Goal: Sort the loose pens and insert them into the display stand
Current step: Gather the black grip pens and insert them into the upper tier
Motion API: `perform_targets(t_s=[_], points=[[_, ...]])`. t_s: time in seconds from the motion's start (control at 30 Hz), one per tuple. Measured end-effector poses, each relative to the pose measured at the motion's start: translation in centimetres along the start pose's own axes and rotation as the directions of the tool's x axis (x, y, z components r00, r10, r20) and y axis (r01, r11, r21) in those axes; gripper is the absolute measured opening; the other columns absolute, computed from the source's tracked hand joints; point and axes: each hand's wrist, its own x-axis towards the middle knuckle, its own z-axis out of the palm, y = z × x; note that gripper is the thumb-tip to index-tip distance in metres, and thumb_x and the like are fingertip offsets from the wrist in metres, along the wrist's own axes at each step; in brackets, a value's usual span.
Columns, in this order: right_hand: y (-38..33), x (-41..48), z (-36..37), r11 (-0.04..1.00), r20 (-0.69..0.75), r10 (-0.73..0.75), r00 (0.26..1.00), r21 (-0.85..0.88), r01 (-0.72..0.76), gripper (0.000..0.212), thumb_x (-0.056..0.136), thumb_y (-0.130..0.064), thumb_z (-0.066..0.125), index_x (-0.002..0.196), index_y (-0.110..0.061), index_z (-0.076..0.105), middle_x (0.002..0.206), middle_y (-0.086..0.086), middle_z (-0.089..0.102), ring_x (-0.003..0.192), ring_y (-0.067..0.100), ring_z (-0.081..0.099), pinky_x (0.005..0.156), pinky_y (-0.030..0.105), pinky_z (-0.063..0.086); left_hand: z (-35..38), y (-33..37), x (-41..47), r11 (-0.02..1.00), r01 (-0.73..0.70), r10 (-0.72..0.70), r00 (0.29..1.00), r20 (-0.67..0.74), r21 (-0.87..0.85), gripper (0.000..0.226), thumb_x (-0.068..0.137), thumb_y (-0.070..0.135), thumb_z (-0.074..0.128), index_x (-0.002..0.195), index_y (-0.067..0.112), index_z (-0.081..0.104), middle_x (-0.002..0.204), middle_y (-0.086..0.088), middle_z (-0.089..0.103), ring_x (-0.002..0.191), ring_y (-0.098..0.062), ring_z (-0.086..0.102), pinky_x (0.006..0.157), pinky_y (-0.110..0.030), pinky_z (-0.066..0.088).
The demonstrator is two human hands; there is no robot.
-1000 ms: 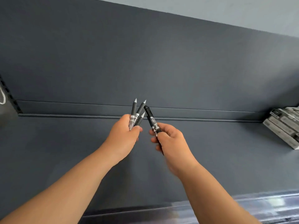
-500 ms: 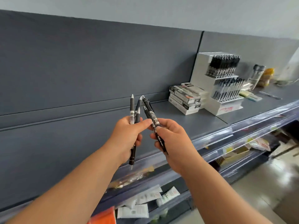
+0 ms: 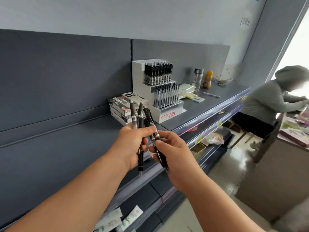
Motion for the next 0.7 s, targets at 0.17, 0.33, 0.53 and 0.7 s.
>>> perform_targets(t_s=[0.17,0.33,0.53,0.7], points=[[-0.2,3.5,-3.9,0.991,-0.069,-0.039,0.997,-0.128,0.029,0.016,0.095,-0.022,0.054,0.100,-0.025,0.069,0.083,0.000,0.068,0.079,0.016,0.060,0.084,0.039,0.051,2.9,-0.2,3.9,0.999,-0.038,0.036,0.997,0.065,0.038,0.026,0.077,-0.008,0.068,0.084,0.010,0.051,0.068,-0.006,0.055,0.043,-0.007,0.039,0.033,-0.017,0.027],[-2.0,10.4,-7.2,0.970,-0.113,-0.109,0.988,-0.230,0.080,0.013,0.094,-0.028,0.056,0.100,-0.028,0.068,0.094,-0.006,0.070,0.086,0.012,0.063,0.078,0.029,0.052,5.5,0.3,9.9,0.987,-0.111,0.101,0.991,0.092,0.119,0.025,0.077,-0.004,0.071,0.082,0.014,0.054,0.061,0.001,0.054,0.044,-0.006,0.042,0.035,-0.018,0.029],[-5.3,19.6,-8.4,0.957,-0.060,-0.164,0.985,-0.253,0.144,0.013,0.092,-0.026,0.059,0.103,-0.025,0.066,0.094,-0.005,0.069,0.082,0.006,0.061,0.070,0.021,0.045,8.3,2.0,17.2,0.969,-0.179,0.166,0.982,0.090,0.170,0.025,0.077,-0.003,0.071,0.084,0.016,0.056,0.058,0.002,0.055,0.045,-0.008,0.041,0.037,-0.020,0.031],[-7.0,25.0,-9.4,0.957,0.000,-0.203,0.979,-0.210,0.199,0.011,0.092,-0.019,0.060,0.100,-0.020,0.066,0.085,-0.006,0.068,0.074,0.003,0.061,0.067,0.019,0.044,10.5,3.7,20.9,0.933,-0.251,0.225,0.966,0.126,0.258,0.025,0.075,-0.002,0.072,0.091,0.013,0.061,0.054,0.005,0.056,0.041,-0.006,0.042,0.037,-0.018,0.030]])
